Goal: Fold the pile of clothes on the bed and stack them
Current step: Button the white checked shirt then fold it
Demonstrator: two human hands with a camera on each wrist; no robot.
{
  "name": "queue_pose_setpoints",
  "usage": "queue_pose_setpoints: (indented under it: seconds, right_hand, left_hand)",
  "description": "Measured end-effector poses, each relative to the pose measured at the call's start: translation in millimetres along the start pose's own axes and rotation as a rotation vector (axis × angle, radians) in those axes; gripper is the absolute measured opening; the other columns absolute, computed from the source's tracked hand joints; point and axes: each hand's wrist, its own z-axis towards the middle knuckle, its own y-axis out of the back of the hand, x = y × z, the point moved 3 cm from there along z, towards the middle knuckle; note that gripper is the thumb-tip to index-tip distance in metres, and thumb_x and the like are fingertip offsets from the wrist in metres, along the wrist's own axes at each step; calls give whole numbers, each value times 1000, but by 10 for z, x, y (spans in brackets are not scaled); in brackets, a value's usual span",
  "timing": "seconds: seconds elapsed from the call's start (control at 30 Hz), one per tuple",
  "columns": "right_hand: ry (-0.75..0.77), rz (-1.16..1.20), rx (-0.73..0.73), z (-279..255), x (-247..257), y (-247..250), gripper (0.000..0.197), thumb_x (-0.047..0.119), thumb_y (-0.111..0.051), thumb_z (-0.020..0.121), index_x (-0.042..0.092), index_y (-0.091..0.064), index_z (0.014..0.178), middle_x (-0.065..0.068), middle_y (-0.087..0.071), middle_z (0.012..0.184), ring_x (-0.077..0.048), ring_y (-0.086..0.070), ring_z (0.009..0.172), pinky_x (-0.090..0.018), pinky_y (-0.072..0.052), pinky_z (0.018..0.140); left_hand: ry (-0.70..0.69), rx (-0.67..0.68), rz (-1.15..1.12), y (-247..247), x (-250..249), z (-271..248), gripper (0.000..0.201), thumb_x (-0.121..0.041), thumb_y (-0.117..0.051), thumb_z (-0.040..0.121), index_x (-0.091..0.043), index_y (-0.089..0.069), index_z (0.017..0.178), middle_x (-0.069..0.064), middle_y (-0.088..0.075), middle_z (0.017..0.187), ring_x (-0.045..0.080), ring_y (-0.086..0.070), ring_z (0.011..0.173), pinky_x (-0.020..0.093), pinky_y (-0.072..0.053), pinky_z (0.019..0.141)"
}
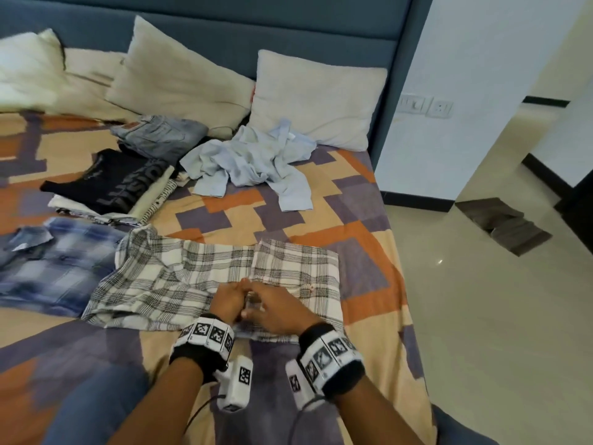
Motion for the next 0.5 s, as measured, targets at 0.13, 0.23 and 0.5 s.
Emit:
queue_pose_setpoints:
  seconds: [0.13,0.23,0.5]
  right_hand:
    - [-99,231,-285,-320,-450,113,16,18,-63,94,13,-70,107,3,-69,101,-12,-63,92,-26,-49,84]
    - [-208,304,-589,-603,-866,289,7,15,-63,94,15,-70,97,6,-69,90,-8,-63,84,-27,-50,78]
    - [-380,-169,-253,-702,-1141,78,67,39,-65,90,36,-33,148,5,-26,160,-25,-30,142,-52,-28,112]
  left_hand:
    - [-16,-41,61,-52,24,40,40,-53,-68,83,-13,-69,78,8,-71,82,26,-65,81,44,-52,91]
    - [15,7,164,-135,-92,-24,46,-54,-74,76,-12,-63,89,6,-62,88,22,-58,79,38,-46,86]
    - [-105,-14,278,-211,-65,-140,59,-23,-73,86,-7,-46,136,13,-56,133,33,-55,118,42,-46,98]
